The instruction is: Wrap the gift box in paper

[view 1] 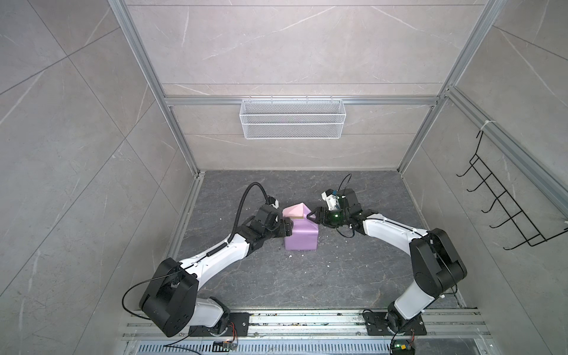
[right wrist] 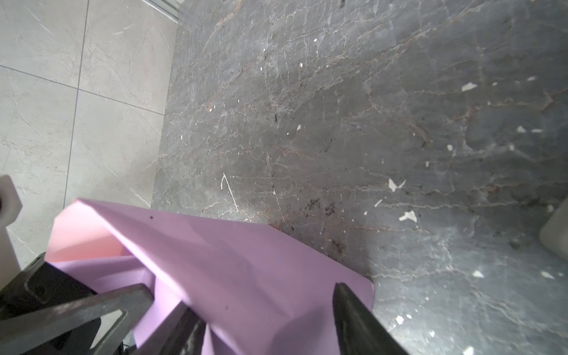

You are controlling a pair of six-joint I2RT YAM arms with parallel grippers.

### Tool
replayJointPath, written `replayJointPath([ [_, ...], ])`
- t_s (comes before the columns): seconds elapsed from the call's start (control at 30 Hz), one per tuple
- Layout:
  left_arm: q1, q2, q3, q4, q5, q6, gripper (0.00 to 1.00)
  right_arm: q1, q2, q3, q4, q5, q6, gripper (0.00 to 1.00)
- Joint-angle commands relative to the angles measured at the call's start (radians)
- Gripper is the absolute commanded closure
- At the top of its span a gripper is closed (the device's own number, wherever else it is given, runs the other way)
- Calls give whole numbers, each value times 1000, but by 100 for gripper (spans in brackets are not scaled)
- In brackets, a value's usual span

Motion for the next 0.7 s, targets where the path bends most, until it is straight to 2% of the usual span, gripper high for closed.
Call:
replayJointPath([
  [0.0,-3,-3,-6,25,-9,6,20,8,33,-7,24,7,23,35],
  [0.67,-2,-44,1,46,1,-7,18,15,-26,-193,196,38,48,37],
])
